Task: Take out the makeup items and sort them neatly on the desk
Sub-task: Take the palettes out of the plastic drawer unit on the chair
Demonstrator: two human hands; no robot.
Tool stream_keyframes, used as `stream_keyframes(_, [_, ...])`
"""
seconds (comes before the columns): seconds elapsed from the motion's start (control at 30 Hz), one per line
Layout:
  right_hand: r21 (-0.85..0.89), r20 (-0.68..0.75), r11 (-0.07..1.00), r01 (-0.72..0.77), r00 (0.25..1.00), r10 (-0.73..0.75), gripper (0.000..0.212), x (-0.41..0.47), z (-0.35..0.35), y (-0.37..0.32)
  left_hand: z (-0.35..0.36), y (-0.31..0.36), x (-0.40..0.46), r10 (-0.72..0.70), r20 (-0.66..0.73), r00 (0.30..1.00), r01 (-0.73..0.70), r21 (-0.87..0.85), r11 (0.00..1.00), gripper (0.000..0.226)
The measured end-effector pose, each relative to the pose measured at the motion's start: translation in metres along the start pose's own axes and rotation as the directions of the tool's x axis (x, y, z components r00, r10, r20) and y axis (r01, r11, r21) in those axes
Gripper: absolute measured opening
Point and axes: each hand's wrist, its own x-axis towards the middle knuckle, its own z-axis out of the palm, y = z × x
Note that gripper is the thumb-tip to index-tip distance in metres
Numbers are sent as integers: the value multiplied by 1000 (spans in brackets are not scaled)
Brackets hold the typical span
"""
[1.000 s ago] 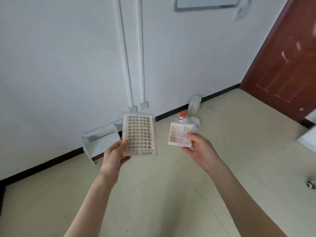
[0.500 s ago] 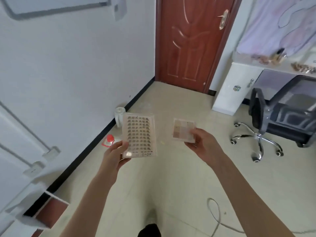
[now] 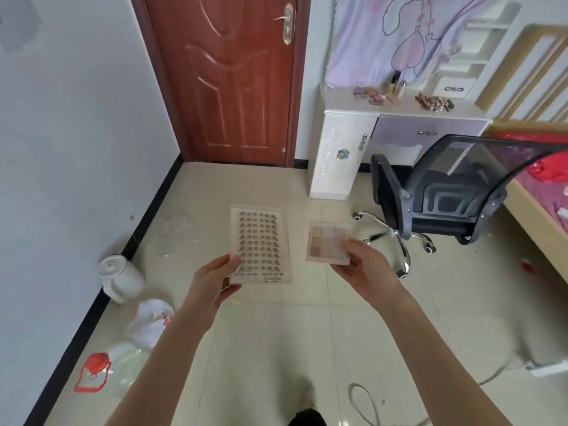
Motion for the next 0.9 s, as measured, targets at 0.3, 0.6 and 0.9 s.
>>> stream_keyframes(0.3, [86, -20, 996, 34, 999, -32, 23, 177, -34, -94, 106, 59, 192, -34, 31, 999, 34, 9, 999, 18])
stream_keyframes(0.6, [130, -77, 991, 44, 996, -34, 15, 339, -64, -200, 216, 124, 342, -27, 53, 998, 25, 31, 999, 14])
stream_keyframes(0.9, [124, -111, 992, 29, 994, -15, 17, 510, -79, -265, 291, 170, 512, -56, 96, 994, 52, 45, 998, 13])
